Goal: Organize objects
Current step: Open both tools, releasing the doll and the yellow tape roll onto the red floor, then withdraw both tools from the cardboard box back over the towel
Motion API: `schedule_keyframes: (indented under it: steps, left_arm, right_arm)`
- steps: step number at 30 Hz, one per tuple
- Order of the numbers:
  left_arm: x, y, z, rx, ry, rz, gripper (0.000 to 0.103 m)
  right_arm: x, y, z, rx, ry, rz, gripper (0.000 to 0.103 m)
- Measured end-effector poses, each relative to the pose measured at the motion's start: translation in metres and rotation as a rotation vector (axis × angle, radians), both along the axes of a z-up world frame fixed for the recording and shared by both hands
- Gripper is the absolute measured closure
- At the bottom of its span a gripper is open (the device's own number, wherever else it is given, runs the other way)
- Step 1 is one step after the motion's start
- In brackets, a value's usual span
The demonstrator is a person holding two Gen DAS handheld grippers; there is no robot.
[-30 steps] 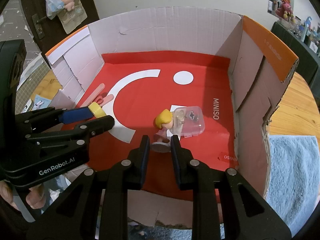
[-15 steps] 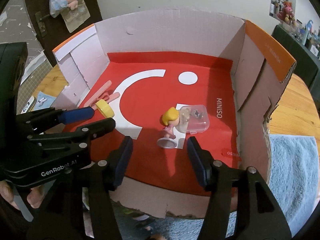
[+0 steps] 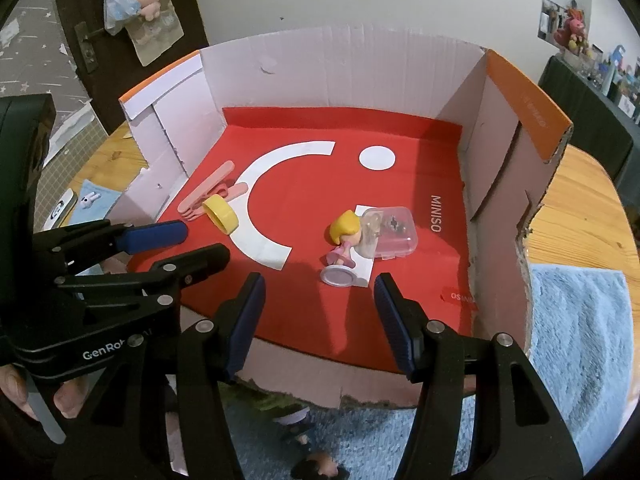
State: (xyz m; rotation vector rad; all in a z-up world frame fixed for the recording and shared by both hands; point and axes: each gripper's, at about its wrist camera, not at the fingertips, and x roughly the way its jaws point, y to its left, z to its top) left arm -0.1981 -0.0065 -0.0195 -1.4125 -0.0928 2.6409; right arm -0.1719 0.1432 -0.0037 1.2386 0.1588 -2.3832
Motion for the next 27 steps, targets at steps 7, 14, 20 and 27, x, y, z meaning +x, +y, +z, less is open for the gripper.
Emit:
schedule_keyframes:
  steps: [7, 14, 20, 27]
  left_arm:
    - [0.008, 0.001, 0.005, -0.004, 0.013, 0.001, 0.053]
    - [0.017, 0.000, 0.010, -0.013, 0.031, 0.006, 0.053]
    - [0.024, -0.002, 0.013, -0.009, 0.039, 0.014, 0.053]
    - [0.031, -0.004, 0.016, -0.008, 0.049, 0.018, 0.053]
  right_arm:
    - [0.007, 0.001, 0.004, -0.001, 0.016, 0.006, 0.044]
    - [0.015, 0.003, 0.007, -0.002, 0.028, 0.006, 0.042]
    - [0.022, 0.003, 0.014, -0.007, 0.044, 0.008, 0.041]
    - [0.031, 0.005, 0.017, -0.007, 0.058, 0.007, 0.038]
